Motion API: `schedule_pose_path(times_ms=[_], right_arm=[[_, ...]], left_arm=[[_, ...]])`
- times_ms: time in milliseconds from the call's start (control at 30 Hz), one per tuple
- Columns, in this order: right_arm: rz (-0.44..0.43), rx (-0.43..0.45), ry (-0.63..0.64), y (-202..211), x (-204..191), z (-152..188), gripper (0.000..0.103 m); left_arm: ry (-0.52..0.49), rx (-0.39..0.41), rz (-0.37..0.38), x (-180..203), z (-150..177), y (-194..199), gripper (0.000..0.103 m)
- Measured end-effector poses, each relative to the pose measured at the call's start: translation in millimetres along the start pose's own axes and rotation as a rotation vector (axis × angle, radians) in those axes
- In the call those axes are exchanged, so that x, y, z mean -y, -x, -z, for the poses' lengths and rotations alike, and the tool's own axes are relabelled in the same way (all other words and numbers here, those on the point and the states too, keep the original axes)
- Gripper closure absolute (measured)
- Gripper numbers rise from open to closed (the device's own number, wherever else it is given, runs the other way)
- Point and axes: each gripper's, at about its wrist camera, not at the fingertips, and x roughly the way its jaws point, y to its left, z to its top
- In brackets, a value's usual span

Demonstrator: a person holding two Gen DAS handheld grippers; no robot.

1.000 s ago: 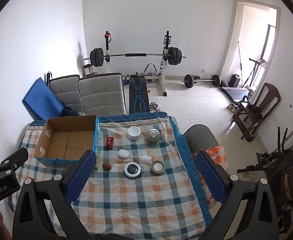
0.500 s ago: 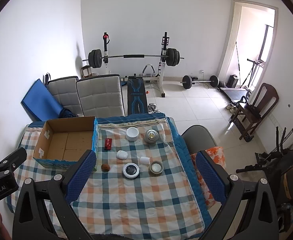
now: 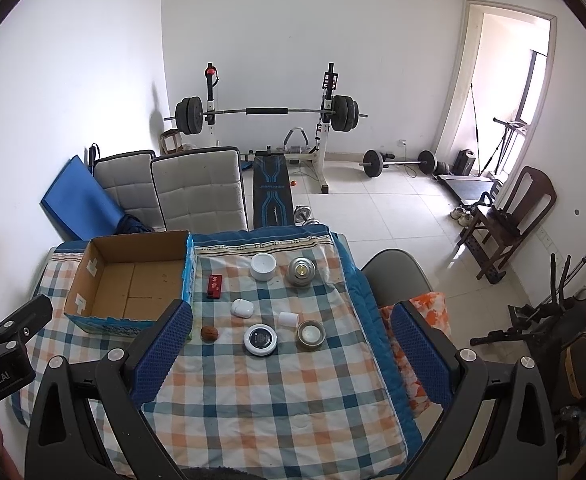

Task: Organize rigid objects

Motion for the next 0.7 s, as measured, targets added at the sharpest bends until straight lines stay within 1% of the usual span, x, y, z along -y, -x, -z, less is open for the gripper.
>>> schedule_pose_path(times_ms=[133, 233, 700], right_arm=[[0.003, -0.01, 0.0, -4, -1, 3, 0.001], [0.006, -0.016, -0.001, -6, -1, 3, 0.001], [0.005, -0.022, -0.005, -11, 1, 4, 0.001]], left_arm=[[0.005, -0.032, 0.009, -4, 5, -10, 0.0], [0.007, -0.042, 0.01, -5, 8, -14, 0.0], [0.006, -0.039, 0.008, -5, 10, -15, 0.0]])
